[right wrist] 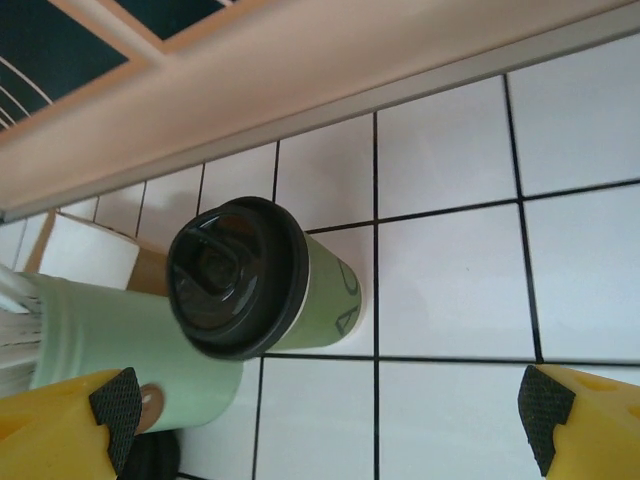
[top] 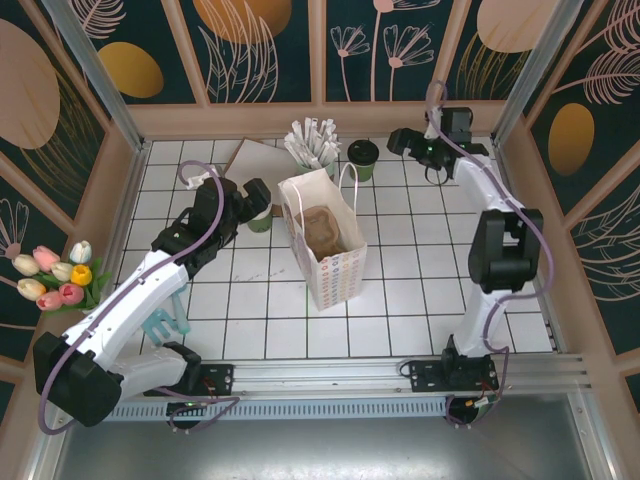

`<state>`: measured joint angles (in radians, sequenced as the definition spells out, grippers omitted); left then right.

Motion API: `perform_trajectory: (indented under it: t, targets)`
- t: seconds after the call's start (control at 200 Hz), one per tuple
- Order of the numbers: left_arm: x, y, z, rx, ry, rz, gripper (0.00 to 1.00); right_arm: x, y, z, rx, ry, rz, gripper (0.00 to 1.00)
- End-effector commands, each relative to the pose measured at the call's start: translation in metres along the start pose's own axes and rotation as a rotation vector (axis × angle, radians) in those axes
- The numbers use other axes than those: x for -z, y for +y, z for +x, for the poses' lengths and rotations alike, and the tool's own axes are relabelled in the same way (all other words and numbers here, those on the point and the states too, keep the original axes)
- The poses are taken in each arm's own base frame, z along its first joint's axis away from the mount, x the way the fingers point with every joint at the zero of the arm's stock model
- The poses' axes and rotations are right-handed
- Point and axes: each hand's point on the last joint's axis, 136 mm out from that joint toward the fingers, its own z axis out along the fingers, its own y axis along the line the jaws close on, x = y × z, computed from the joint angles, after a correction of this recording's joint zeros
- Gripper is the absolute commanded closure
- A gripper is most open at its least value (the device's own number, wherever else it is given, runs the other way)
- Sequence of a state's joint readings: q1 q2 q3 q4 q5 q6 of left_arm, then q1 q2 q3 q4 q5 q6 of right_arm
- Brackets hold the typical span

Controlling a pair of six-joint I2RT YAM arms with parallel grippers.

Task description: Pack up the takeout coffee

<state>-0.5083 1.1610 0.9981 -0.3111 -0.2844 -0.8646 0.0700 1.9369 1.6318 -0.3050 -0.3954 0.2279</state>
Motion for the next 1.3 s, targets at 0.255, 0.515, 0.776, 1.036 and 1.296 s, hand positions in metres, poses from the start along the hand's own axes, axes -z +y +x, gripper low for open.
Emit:
perform_trajectory:
  t: [0.255, 0.515, 0.776, 1.036, 1.296]
  targets:
    - [0.003, 0.004, -0.032, 0.015, -0.125, -0.076, 0.02, -0.07, 0.036, -0.006, 0.231, 0.052, -0.1, 0.01]
    - [0.005, 0.011, -0.034, -0.003, -0.126, -0.13, 0.02, -0.095, 0.048, 0.006, 0.258, 0.097, -0.166, 0.01]
    - [0.007, 0.022, -0.03, 0.007, -0.128, -0.163, 0.02, -0.108, 0.047, 0.016, 0.236, 0.137, -0.201, 0.01]
    - [0.009, 0.025, -0.03, 0.012, -0.132, -0.168, 0.02, -0.12, 0.047, 0.021, 0.21, 0.154, -0.23, 0.01]
    - [0.006, 0.026, -0.023, 0.025, -0.113, -0.153, 0.02, -0.122, 0.05, 0.022, 0.193, 0.163, -0.245, 0.01]
